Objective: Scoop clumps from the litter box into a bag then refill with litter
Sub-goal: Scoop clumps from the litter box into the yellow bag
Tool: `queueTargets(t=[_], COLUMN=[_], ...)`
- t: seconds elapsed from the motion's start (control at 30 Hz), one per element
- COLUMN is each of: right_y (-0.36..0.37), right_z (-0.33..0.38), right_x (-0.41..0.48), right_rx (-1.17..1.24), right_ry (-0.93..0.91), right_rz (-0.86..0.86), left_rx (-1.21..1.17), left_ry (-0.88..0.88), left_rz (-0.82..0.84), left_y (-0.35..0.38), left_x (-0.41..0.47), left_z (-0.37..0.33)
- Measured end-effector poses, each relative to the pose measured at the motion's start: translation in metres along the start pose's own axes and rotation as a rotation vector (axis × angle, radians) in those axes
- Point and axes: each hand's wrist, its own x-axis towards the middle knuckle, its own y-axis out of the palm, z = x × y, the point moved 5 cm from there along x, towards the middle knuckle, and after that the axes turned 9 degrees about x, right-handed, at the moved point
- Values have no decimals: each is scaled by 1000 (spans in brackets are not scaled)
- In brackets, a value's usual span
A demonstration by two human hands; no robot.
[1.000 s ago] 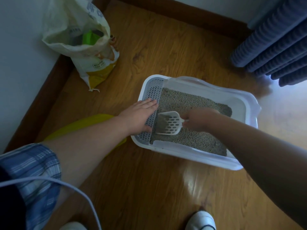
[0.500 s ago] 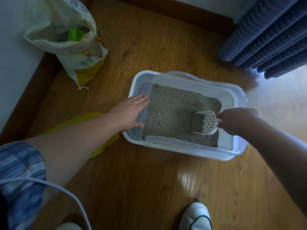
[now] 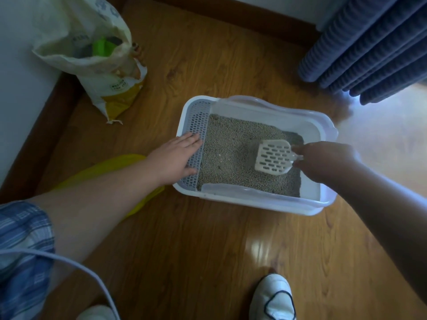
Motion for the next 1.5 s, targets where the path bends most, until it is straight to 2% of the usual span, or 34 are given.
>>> queueTargets(t=[0.17,0.27,0.57,0.77,0.87,1.23,1.5], right_y=[15,23,35,50,58,74,74], right_z=[45,76,115,126,121,44,29], right_x=[10,13,37,47,46,28,22], right_rx=[182,150,116,264,362,762,767], right_ry=[-220,-293,-323,-376,-398,-271,-252], right_rz=[92,98,138,163,154,68,-5], left_rx=[-26,-33,-44,-51,-50,-55,-28], left_ry=[3,-1,-28,-23,-13,-4,-26], left_rz=[25,33,33,32,26,32,30], left_y=[0,-1,-2,-2,-1,-2,1], left_x=[-4,-4,0,0,0,0,1], left_z=[1,1,3,3,3,2,3])
